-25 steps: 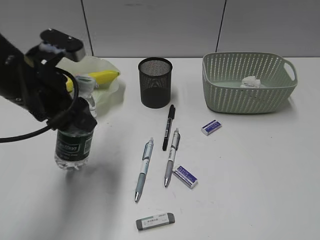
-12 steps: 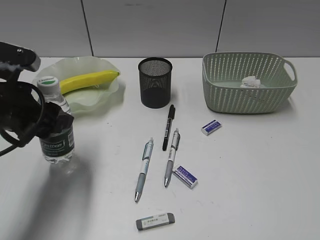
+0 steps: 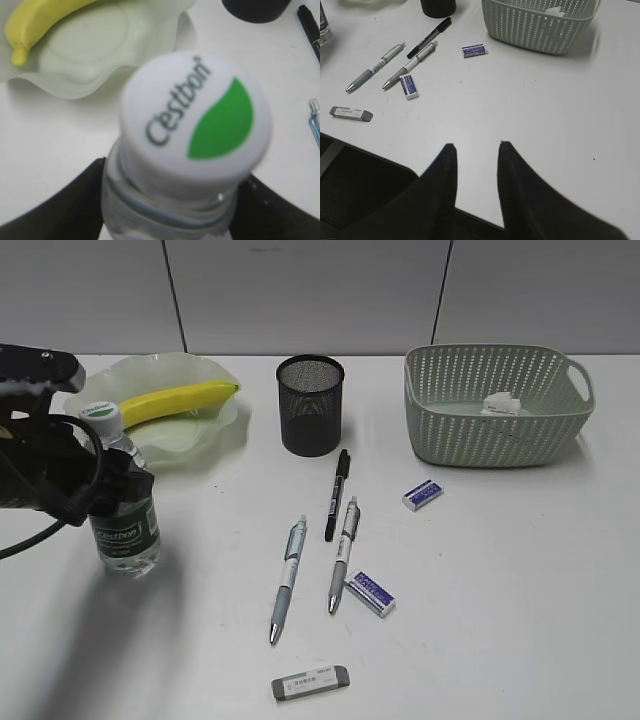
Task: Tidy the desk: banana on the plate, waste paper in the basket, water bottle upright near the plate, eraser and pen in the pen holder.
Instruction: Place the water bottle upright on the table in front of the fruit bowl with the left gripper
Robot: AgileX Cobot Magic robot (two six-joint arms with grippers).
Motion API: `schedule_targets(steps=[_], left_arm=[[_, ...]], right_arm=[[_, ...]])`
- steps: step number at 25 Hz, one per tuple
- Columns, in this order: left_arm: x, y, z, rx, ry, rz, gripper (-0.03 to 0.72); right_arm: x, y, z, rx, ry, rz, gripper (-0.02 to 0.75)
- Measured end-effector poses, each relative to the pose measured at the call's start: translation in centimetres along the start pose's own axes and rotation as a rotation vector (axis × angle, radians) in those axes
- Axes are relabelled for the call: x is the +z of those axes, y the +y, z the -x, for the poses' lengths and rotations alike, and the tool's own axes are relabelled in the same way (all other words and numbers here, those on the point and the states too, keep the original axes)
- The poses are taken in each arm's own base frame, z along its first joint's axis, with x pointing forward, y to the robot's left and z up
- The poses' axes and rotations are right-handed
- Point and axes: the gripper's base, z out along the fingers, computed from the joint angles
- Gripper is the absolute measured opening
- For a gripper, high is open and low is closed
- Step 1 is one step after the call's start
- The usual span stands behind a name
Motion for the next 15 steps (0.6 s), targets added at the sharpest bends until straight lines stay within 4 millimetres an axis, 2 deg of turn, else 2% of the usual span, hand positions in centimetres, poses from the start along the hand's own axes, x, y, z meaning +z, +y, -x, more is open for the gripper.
schedule_targets(steps=[8, 15], left_arm=[[0.35, 0.14, 0.05, -0.028, -0.004, 0.008, 0.503], [0.18, 0.16, 0.09, -0.047, -0.003, 0.006, 0.540]], right_arm=[[0.00, -0.01, 0.00, 0.000, 0.000, -0.001, 0.237], [0.00, -0.01, 0.00, -0.001, 0.000, -0.001, 0.237]])
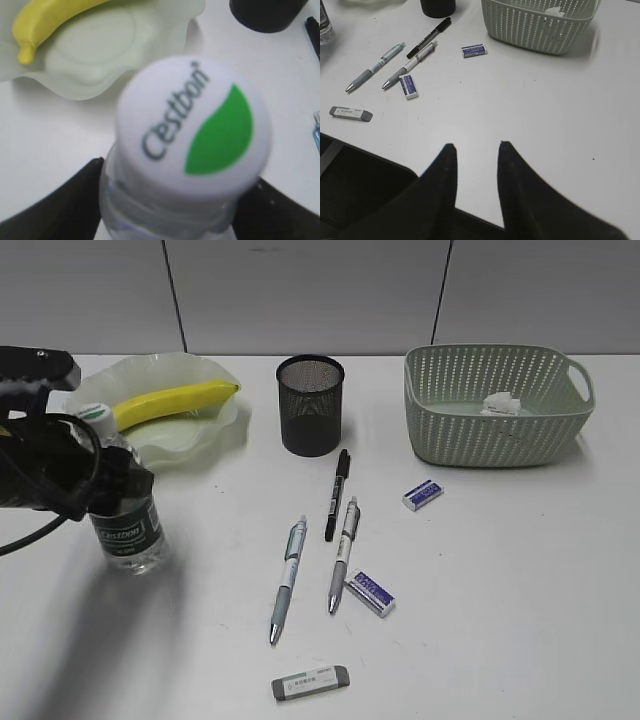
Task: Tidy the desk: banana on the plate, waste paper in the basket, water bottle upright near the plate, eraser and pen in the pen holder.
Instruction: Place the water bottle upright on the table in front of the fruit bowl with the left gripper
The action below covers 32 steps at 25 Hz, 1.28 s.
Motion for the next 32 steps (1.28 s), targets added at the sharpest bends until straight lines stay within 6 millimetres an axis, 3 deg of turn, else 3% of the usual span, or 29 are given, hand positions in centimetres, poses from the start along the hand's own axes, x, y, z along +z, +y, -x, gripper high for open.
schedule_targets(steps=[11, 17, 23, 28, 32], left_arm=[[-3.3, -0.4, 1.0, -0.010, -0.067, -0.039, 0.540], [-3.0, -0.3, 0.8, 0.087, -0.050, -0.029, 0.540], [-0.6, -0.1, -0.4, 0.123, 0.031, -0.014, 0.542], [-0.5, -0.1, -0.2, 0.123, 0.011, -0.008, 0.650], [-1.3, -0.1, 0.2, 0.123, -0.015, -0.012, 0.677]], right_arm=[[0.0, 0.0, 0.0, 0.000, 0.000, 0.000, 0.237], [0.0, 0.0, 0.0, 0.000, 0.000, 0.000, 0.237], [0.0, 0.0, 0.0, 0.000, 0.000, 0.000, 0.237], [0.0, 0.0, 0.0, 0.000, 0.000, 0.000, 0.237], [0.0, 0.0, 0.0, 0.000, 0.000, 0.000, 0.237]])
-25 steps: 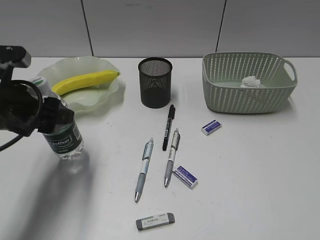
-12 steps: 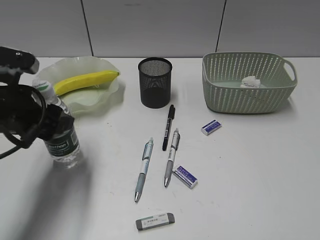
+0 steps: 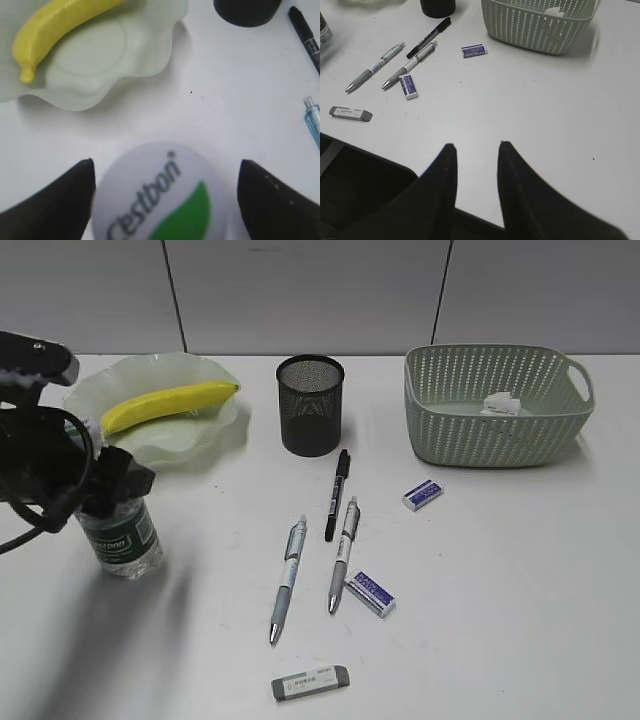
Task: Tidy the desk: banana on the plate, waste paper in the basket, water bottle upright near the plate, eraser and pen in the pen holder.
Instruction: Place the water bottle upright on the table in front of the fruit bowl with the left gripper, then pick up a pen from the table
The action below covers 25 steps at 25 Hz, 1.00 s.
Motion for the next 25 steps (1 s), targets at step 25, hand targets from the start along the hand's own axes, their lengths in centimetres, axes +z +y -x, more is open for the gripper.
schedule_targets(steps=[25], left_arm=[[-23.5, 0.6, -6.3, -0.007, -0.115, 0.128, 0.535]], right_arm=[[0.0, 0.0, 0.0, 0.000, 0.001, 0.000, 0.238]])
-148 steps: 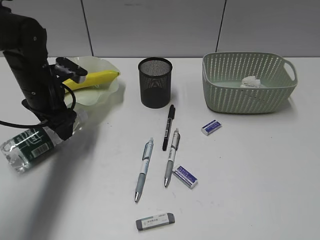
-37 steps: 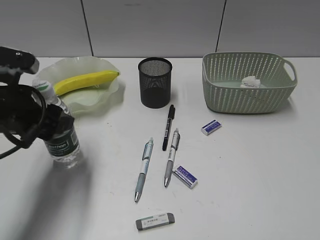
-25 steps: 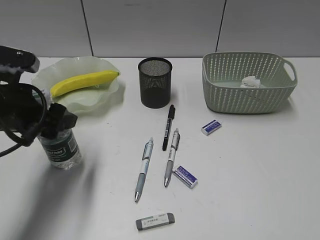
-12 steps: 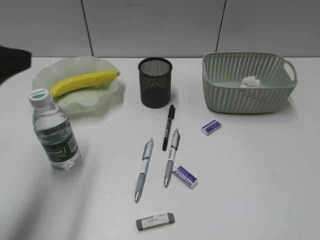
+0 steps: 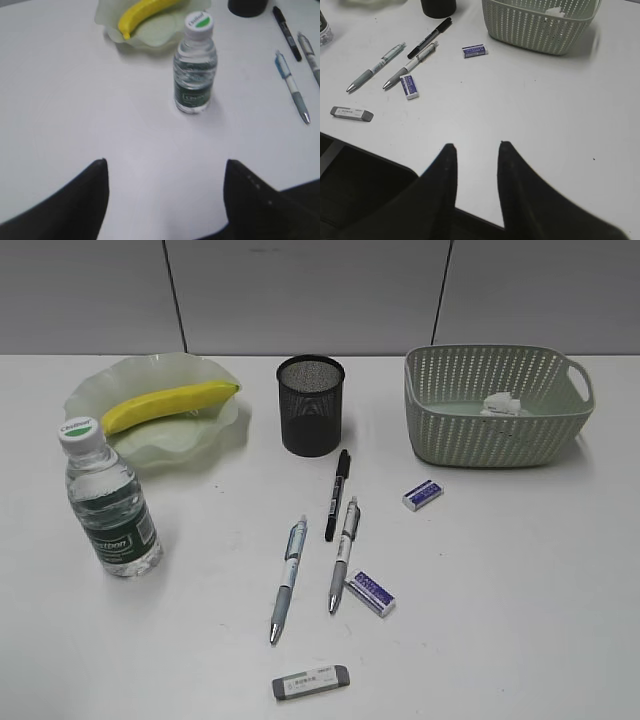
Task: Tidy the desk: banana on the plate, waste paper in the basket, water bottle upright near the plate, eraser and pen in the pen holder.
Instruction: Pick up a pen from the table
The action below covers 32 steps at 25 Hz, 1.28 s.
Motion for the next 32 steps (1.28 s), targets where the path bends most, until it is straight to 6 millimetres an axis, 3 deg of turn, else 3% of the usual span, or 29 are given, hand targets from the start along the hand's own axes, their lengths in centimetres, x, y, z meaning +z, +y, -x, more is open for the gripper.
schedule_targets(steps=[4, 8, 13, 18, 25, 28, 32], left_arm=[[-1.9, -0.7, -2.0, -0.003, 0.024, -0.029, 0.512], [-2.4, -1.1, -3.9, 0.005, -0.004, -0.022, 0.464], [-3.6, -1.3, -4.9, 0.014, -0.101, -0.006, 0.448], [-3.4, -1.4, -5.2, 0.009, -0.161, 0.000, 0.447], [-3.4, -1.4, -5.2, 0.008, -0.174, 0.002, 0.447], [-3.5, -1.4, -5.2, 0.009, -0.179, 0.003, 0.447], [-3.4, -1.4, -5.2, 0.009, -0.177, 0.002, 0.447]], right_arm=[[0.1, 0.0, 0.0, 0.000, 0.004, 0.000, 0.238], [1.0, 0.0, 0.6, 0.002, 0.062, 0.000, 0.238], [3.7, 0.2, 4.8, -0.008, 0.065, 0.039, 0.238], [10.1, 0.8, 10.0, 0.019, 0.193, 0.133, 0.242], [21.6, 2.0, 15.6, 0.089, 0.422, 0.211, 0.346], [26.6, 3.9, 16.3, 0.125, 0.553, 0.222, 0.354], [32.7, 6.9, 15.5, 0.180, 0.781, 0.118, 0.354]])
